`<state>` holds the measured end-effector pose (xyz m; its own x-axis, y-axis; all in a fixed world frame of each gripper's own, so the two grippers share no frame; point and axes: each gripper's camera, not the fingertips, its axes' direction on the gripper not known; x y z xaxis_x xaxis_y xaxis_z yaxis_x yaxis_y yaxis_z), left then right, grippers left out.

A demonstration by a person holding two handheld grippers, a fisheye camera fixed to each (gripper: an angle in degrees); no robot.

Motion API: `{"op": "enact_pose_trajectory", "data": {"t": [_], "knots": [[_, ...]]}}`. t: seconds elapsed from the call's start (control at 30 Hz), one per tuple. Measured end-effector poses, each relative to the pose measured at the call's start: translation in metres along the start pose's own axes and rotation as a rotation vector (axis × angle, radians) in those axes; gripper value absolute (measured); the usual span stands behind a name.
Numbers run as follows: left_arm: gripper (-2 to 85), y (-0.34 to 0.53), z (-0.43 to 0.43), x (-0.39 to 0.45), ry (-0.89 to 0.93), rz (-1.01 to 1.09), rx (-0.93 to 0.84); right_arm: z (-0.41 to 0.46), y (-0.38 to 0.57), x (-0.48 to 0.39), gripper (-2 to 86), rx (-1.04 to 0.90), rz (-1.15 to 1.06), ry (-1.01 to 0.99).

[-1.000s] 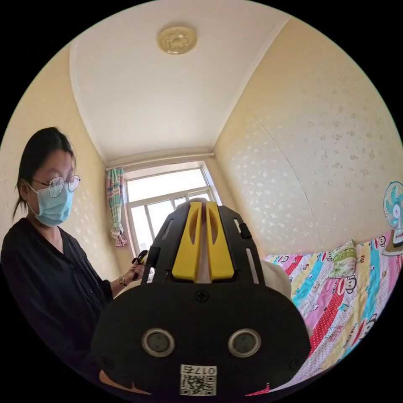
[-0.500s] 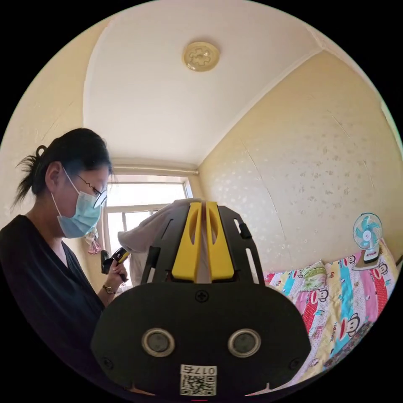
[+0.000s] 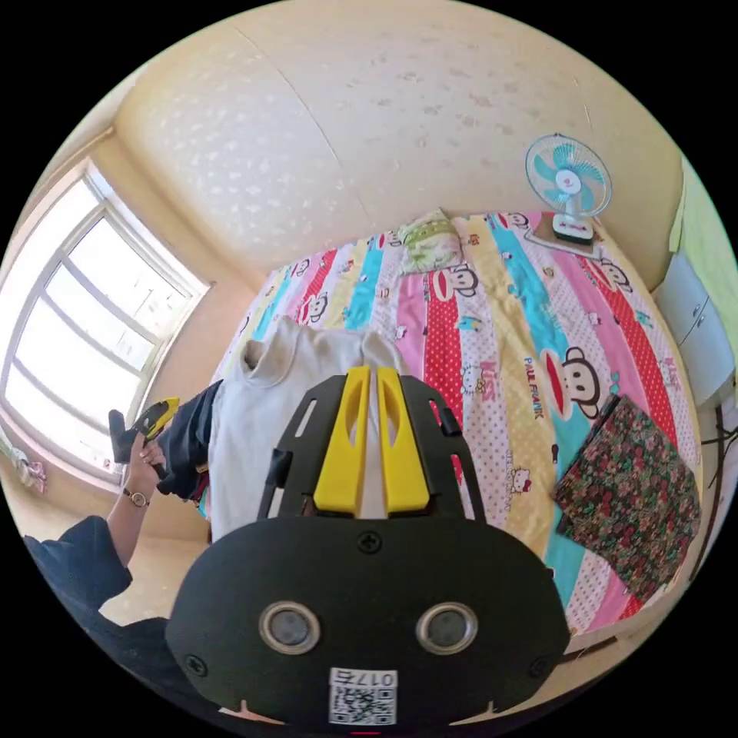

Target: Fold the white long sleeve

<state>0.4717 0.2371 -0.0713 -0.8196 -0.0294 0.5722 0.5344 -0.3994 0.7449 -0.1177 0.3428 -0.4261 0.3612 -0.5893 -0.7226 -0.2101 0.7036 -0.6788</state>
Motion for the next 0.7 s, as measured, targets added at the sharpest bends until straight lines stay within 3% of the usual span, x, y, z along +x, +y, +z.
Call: {"op": "enact_pose_trajectory", "data": {"t": [0.07,0.33,0.4,0.47,0.6,0.7], "knots": [[6.1,0.011,0.008,-0.039,-0.044,-0.079,-0.060,0.047,0.020,0.027,1.0,-0.129,0.066,-0.026],[16.4,0.102,-0.014,-0.214,-0.567,-0.269,-0.472,0.126,0.168,0.077,0.6,-0.594,0.297,0.046],[18.0,0.119,-0.011,-0.239,-0.494,-0.320,-0.546,0.126,0.196,0.083,0.6,-0.647,0.371,0.035],[17.9,0.115,-0.020,-0.234,-0.528,-0.265,-0.511,0.118,0.222,0.092,0.6,-0.671,0.485,0.042],[6.3,0.069,-0.012,-0.221,-0.414,-0.121,-0.812,0.100,0.239,0.104,0.6,-0.690,0.626,0.058],[5.0,0.019,-0.054,-0.203,-0.559,0.097,-0.787,0.078,0.238,0.112,0.7,-0.692,0.692,0.091]]}}
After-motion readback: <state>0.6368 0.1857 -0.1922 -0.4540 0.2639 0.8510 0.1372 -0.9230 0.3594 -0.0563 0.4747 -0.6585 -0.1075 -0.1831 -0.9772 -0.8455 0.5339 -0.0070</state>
